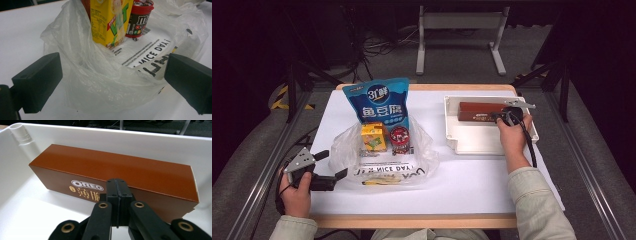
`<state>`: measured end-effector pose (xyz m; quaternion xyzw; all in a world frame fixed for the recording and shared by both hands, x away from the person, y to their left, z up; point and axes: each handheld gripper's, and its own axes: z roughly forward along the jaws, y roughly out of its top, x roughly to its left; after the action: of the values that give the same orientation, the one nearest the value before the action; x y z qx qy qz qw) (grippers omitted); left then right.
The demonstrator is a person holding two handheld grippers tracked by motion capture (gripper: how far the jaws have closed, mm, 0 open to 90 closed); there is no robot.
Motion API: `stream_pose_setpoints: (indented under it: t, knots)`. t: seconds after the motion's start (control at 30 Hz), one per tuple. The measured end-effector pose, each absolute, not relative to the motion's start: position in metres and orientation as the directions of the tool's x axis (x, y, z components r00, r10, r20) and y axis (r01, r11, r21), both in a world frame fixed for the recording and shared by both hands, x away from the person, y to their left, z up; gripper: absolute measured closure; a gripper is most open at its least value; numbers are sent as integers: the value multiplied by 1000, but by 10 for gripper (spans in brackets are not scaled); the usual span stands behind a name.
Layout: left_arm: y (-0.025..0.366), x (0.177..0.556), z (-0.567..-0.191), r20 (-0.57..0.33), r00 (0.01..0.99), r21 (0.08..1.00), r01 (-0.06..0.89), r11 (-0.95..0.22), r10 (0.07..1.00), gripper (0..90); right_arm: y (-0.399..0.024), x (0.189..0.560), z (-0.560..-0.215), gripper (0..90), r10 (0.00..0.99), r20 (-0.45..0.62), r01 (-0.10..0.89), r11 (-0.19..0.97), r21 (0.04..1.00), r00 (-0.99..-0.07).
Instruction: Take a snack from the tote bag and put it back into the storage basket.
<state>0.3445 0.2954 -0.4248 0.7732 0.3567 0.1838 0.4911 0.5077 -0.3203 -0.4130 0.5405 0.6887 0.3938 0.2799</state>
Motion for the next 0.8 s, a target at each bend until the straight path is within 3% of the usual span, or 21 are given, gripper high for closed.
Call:
stream_pose_setpoints:
  t: [0.37, 0.8]
  knots:
    - [294, 347, -424, -66, 684, 891, 368, -266, 726, 22, -316, 498, -398, 873, 955, 32, 487, 122, 865, -296]
    - [294, 347, -424, -66, 684, 892, 368, -265, 726, 22, -299, 472, -350, 614, 920, 7, 385, 157, 910, -392]
